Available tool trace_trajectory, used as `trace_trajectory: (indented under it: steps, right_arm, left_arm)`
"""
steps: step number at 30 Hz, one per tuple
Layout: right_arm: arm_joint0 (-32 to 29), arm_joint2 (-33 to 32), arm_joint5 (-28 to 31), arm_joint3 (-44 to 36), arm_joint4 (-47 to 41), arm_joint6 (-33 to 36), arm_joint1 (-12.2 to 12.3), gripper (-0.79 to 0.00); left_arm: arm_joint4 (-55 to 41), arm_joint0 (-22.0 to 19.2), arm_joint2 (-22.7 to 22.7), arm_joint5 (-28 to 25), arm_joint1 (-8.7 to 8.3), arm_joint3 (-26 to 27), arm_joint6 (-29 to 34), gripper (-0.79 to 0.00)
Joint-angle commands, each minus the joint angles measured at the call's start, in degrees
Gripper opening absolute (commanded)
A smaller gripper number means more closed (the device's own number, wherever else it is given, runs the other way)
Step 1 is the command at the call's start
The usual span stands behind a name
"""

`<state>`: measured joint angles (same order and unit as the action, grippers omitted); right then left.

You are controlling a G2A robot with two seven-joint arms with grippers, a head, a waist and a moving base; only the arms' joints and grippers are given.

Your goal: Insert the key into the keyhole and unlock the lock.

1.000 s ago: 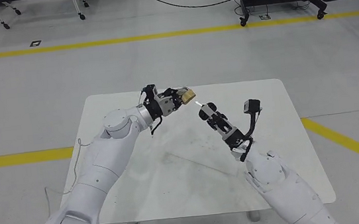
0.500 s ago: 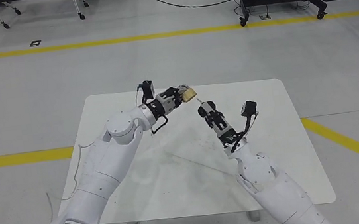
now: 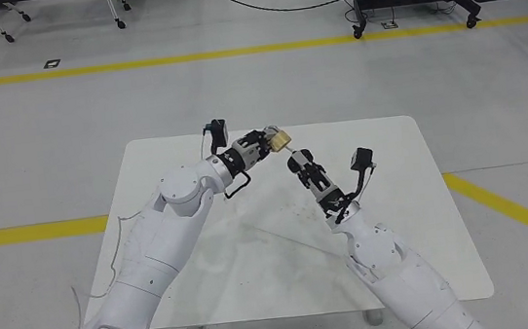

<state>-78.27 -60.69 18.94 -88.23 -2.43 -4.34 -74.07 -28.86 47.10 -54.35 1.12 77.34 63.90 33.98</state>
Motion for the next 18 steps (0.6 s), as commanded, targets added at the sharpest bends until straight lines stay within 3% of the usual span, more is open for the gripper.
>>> trace_trajectory:
  steps: [1, 18]
  right_arm:
    - [-0.1, -0.2, 0.0, -0.1, 0.2, 0.1, -0.1, -0.785]
    - [-0.2, -0.7, -0.4, 0.9, 0.9, 0.1, -1.0, -0.785]
  left_arm:
    - [0.1, 0.0, -0.1, 0.2, 0.07, -0.1, 0.2, -0.785]
    - [2.0, 0.2, -0.4, 0.6, 0.59, 0.1, 0.6, -0.785]
